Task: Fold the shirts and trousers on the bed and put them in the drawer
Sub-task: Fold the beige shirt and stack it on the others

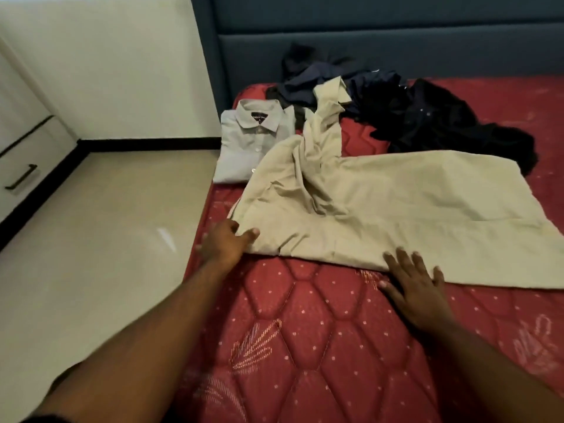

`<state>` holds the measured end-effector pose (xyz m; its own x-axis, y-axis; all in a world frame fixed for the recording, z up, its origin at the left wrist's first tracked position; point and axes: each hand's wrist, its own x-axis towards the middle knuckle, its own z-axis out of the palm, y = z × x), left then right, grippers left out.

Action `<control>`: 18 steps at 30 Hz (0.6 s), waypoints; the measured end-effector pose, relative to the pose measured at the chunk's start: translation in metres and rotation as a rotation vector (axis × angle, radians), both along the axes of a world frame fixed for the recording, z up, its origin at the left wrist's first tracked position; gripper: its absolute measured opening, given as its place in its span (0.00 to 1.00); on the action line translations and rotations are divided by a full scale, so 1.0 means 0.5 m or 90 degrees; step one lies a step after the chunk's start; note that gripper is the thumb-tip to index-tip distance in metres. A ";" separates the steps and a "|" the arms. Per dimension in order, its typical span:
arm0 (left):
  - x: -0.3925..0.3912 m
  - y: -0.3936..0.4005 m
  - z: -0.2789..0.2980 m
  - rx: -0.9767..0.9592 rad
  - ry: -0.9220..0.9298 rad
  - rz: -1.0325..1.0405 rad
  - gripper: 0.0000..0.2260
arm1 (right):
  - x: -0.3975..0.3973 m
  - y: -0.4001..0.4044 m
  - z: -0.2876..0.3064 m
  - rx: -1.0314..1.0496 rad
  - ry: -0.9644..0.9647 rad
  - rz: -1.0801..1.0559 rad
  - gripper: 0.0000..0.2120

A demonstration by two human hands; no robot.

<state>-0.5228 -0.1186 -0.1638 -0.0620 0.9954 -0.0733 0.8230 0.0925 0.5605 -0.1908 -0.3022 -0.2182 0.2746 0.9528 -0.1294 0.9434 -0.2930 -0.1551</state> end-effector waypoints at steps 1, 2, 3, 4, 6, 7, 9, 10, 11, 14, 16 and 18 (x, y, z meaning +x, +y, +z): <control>-0.010 0.001 -0.013 -0.012 -0.012 -0.003 0.18 | -0.001 -0.003 0.000 -0.012 0.008 0.005 0.37; -0.018 0.013 -0.012 0.005 -0.028 0.004 0.14 | 0.000 0.002 0.002 -0.019 0.015 -0.003 0.36; -0.026 0.027 -0.008 0.024 -0.038 0.012 0.11 | 0.001 0.005 0.003 -0.026 0.020 -0.017 0.34; -0.027 0.038 0.001 0.049 -0.029 0.012 0.11 | 0.007 0.004 0.009 -0.038 0.022 -0.033 0.33; -0.035 0.054 0.013 0.035 -0.004 0.047 0.12 | 0.013 0.007 0.013 -0.050 0.020 -0.050 0.32; -0.032 0.047 0.013 0.026 0.027 0.075 0.13 | 0.016 0.006 0.015 -0.051 0.020 -0.056 0.32; -0.005 0.008 0.003 0.174 0.118 0.044 0.15 | 0.018 0.002 0.016 -0.039 0.023 -0.058 0.32; 0.016 -0.017 -0.010 0.275 0.132 -0.060 0.15 | 0.016 0.004 0.016 -0.024 0.027 -0.056 0.32; 0.047 -0.046 -0.023 0.351 0.119 -0.190 0.15 | 0.016 0.006 0.017 -0.006 0.029 -0.054 0.32; 0.132 -0.120 -0.059 0.295 0.068 -0.373 0.09 | 0.028 0.000 0.023 0.089 0.015 -0.060 0.32; 0.183 -0.134 -0.064 0.104 -0.106 -0.194 0.08 | 0.067 -0.031 0.031 0.240 0.076 -0.177 0.29; 0.196 -0.109 -0.072 -0.097 -0.478 0.140 0.09 | 0.118 -0.059 0.047 0.415 0.276 -0.456 0.22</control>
